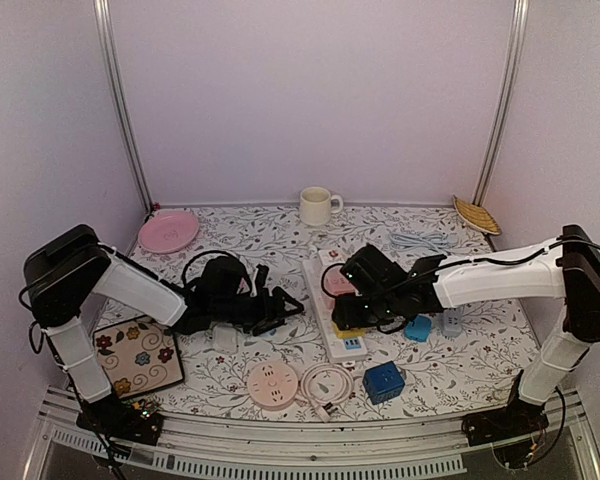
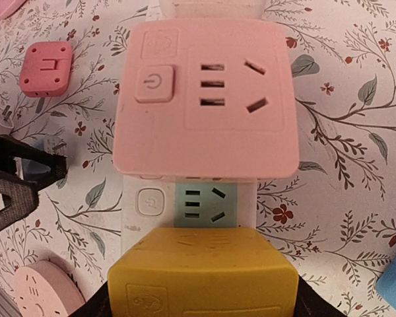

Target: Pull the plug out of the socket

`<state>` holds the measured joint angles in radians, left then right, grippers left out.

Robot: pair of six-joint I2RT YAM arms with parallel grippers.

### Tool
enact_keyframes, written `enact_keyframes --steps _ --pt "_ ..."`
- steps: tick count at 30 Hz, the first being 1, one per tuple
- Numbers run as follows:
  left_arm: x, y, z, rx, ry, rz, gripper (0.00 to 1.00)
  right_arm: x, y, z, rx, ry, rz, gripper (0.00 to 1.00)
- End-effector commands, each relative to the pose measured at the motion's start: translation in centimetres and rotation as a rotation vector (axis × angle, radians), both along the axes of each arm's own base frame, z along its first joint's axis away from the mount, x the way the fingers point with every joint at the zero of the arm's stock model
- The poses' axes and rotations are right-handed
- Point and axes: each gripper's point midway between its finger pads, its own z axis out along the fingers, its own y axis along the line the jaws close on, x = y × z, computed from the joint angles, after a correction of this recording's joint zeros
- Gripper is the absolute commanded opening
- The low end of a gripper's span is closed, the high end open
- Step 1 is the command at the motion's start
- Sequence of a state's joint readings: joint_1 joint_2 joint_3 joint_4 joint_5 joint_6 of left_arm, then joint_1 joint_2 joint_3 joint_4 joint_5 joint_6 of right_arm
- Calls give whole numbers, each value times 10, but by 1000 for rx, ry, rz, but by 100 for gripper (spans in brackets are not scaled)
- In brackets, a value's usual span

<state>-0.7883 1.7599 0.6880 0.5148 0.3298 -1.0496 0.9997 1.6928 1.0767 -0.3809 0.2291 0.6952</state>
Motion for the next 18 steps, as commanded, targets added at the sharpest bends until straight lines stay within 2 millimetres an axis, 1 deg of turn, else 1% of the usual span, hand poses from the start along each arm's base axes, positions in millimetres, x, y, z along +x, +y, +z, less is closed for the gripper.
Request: enact_keyframes --steps 1,8,10,11,15,18 --pt "1 -26 7 -64 11 -28 78 9 26 52 230 -102 19 21" --pt "2 -43 -6 -75 61 -25 73 4 31 58 320 -108 27 20" --pt "1 -48 -8 -77 74 -21 71 2 30 58 344 -110 24 16" --pt "0 -50 -9 -78 78 -20 70 2 30 58 355 -110 22 16" --pt "-1 -58 -11 -78 89 -10 64 -1 31 54 378 -98 21 14" --pt "-2 -66 -7 -88 89 -18 58 -4 33 51 406 -85 30 13"
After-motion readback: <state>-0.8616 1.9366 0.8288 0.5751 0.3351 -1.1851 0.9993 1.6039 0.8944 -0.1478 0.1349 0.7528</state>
